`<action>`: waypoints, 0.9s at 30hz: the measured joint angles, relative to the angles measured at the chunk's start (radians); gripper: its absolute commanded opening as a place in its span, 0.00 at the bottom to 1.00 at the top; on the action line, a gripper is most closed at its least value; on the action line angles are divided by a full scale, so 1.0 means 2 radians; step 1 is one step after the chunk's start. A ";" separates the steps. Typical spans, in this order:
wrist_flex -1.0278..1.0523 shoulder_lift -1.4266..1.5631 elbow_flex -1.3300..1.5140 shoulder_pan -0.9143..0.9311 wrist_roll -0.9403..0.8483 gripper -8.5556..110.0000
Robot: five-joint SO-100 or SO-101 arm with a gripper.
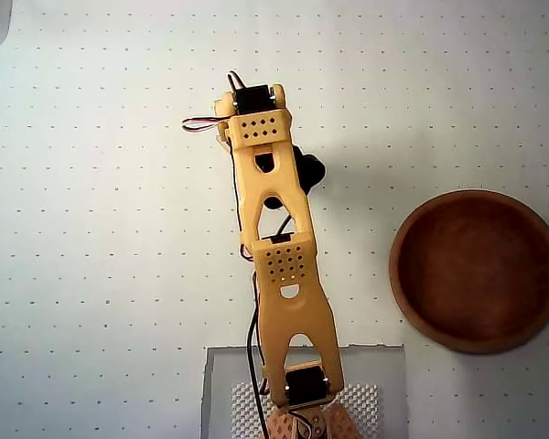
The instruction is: Grasp a clothespin and put it in the bowl.
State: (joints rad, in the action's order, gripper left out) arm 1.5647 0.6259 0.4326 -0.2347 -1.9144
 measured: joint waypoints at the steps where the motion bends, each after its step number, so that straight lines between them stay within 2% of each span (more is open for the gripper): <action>1: 0.000 0.000 0.000 -0.004 0.000 0.05; 11: 0.000 -0.001 0.000 -0.038 0.000 0.06; 19: 0.000 -0.001 0.000 -0.040 0.000 0.20; 27: 0.000 -0.001 0.000 -0.021 0.000 0.21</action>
State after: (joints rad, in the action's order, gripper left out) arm 1.5647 0.6243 0.4326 -0.2761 -1.9144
